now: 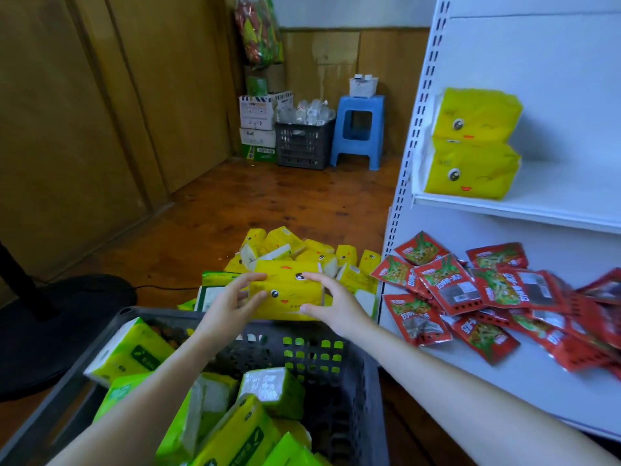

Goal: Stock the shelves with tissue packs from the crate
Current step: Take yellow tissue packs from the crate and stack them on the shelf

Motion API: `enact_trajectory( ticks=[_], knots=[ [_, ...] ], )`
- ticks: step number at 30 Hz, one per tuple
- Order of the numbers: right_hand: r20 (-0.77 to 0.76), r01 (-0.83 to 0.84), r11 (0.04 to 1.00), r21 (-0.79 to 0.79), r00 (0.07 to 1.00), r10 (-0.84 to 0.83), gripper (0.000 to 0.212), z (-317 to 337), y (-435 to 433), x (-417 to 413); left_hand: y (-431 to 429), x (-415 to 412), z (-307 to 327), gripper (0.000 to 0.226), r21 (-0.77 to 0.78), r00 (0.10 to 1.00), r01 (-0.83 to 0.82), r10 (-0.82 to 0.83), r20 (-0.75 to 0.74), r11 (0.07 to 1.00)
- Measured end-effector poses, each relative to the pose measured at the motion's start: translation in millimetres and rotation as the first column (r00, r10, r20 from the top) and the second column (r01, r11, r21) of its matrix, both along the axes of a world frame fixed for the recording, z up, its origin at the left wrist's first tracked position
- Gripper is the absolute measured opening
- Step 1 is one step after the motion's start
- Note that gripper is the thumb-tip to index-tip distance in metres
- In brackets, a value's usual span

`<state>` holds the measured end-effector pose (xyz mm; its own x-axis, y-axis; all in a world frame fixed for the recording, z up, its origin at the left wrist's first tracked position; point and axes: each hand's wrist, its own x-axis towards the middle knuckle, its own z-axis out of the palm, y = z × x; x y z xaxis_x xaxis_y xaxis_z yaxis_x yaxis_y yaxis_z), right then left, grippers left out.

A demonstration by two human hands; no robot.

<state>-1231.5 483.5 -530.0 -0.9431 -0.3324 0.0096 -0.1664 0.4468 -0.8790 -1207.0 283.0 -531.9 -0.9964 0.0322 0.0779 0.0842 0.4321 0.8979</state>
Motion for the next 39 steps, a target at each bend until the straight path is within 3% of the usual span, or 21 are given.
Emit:
enact_trajectory(
  ticks=[3, 5, 8, 13, 16, 18, 22, 26, 34, 36, 39],
  knots=[
    [-0.112, 0.077, 0.986, -0.149, 0.989, -0.094, 0.046, 26, 8, -5, 20, -3, 26, 0.042, 0.042, 0.983, -0.036, 0.043, -0.181, 0.998],
    [-0.212, 0.103, 0.967, -0.232, 0.965, -0.154, 0.042, 53, 16, -8, 36, -5, 51, 0.053, 0.151, 0.952, -0.021, 0.066, -0.298, 0.988],
    [-0.388, 0.104, 0.94, -0.325, 0.892, -0.232, 0.037, 105, 37, -8, 61, -15, 94, 0.055, 0.247, 0.901, 0.037, 0.075, -0.428, 0.968],
    [-0.611, 0.269, 0.866, -0.421, 0.622, -0.49, 0.04, 165, 96, -16, 136, -51, 165, 0.051, 0.196, 0.821, 0.217, -0.07, -0.567, 0.956],
    [-0.626, 0.327, 0.797, -0.508, 0.495, -0.602, 0.049, 177, 135, -27, 184, -70, 188, 0.051, 0.15, 0.814, 0.279, -0.15, -0.562, 0.949],
    [-0.587, 0.37, 0.771, -0.518, 0.502, -0.635, 0.051, 181, 154, -36, 208, -82, 194, 0.052, 0.135, 0.831, 0.28, -0.17, -0.53, 0.95],
    [-0.545, 0.478, 0.788, -0.387, 0.571, -0.614, 0.054, 179, 179, -57, 232, -106, 197, 0.064, 0.083, 0.874, 0.303, -0.242, -0.422, 0.949],
    [-0.505, 0.511, 0.811, -0.285, 0.639, -0.58, 0.061, 173, 200, -66, 245, -114, 194, 0.071, -0.054, 0.892, 0.264, -0.266, -0.365, 0.963],
    [-0.409, 0.506, 0.812, -0.291, 0.702, -0.583, 0.078, 171, 210, -75, 252, -104, 183, 0.088, -0.266, 0.874, 0.119, -0.228, -0.43, 0.957],
    [-0.469, 0.602, 0.767, -0.221, 0.624, -0.625, 0.083, 173, 207, -68, 251, -107, 182, 0.091, -0.262, 0.877, 0.144, -0.246, -0.412, 0.954],
    [-0.747, 0.585, 0.746, -0.318, 0.329, -0.577, 0.075, 178, 189, -48, 239, -107, 183, 0.096, -0.166, 0.882, 0.243, -0.289, -0.372, 0.956]
  ],
)
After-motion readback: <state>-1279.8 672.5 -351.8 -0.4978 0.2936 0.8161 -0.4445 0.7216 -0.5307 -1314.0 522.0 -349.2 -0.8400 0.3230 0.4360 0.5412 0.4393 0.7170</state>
